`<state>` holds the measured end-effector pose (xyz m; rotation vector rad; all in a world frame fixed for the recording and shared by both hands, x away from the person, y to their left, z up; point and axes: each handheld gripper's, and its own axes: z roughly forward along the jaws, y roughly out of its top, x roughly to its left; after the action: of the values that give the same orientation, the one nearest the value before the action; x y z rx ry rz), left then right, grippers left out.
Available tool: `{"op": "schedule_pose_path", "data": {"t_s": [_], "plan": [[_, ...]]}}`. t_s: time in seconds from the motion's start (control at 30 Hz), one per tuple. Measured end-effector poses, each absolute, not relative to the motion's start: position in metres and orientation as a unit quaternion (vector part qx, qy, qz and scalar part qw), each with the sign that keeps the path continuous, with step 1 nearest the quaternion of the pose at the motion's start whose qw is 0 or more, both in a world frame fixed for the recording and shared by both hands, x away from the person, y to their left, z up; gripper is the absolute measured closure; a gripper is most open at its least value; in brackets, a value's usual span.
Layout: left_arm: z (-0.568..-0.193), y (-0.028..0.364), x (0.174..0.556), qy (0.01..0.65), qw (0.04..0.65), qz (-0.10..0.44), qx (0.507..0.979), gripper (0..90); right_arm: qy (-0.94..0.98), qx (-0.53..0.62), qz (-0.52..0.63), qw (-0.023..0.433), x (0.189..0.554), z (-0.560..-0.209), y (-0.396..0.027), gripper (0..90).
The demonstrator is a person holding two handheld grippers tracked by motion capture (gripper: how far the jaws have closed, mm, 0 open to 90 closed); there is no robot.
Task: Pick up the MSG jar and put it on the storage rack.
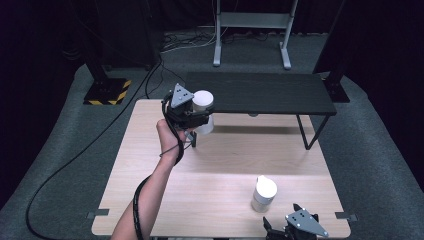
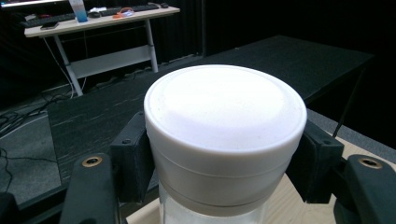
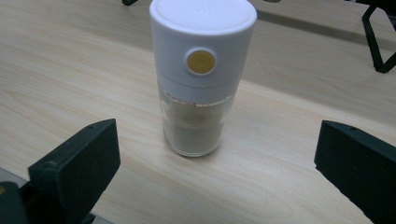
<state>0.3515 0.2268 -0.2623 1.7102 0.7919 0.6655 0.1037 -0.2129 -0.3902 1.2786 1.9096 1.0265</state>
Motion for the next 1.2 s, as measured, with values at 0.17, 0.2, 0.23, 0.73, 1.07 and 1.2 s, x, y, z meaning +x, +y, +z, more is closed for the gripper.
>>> {"op": "schedule_pose_path", "data": {"t_s": [0.17, 0.2, 0.23, 0.73, 1.07, 1.2], "plan": [[-0.258, 0.226, 0.352, 0.332, 0.540, 0.282, 0.720, 34.0, 0.722, 0.483, 0.389, 0.308, 0.104, -0.390, -0.213, 0.0], [-0.258, 0.226, 0.352, 0.332, 0.540, 0.282, 0.720, 34.0, 0.722, 0.483, 0.389, 0.307, 0.104, -0.391, -0.214, 0.0], [-0.257, 0.226, 0.353, 0.332, 0.540, 0.282, 0.720, 34.0, 0.721, 0.484, 0.389, 0.307, 0.104, -0.391, -0.214, 0.0], [-0.245, 0.225, 0.355, 0.330, 0.543, 0.287, 0.717, 34.0, 0.722, 0.484, 0.388, 0.305, 0.104, -0.391, -0.213, 0.0], [-0.235, 0.225, 0.357, 0.328, 0.544, 0.293, 0.715, 34.0, 0.724, 0.483, 0.388, 0.304, 0.105, -0.391, -0.213, 0.0], [-0.232, 0.225, 0.358, 0.329, 0.544, 0.295, 0.713, 34.0, 0.724, 0.483, 0.387, 0.305, 0.104, -0.391, -0.212, 0.0]]}}
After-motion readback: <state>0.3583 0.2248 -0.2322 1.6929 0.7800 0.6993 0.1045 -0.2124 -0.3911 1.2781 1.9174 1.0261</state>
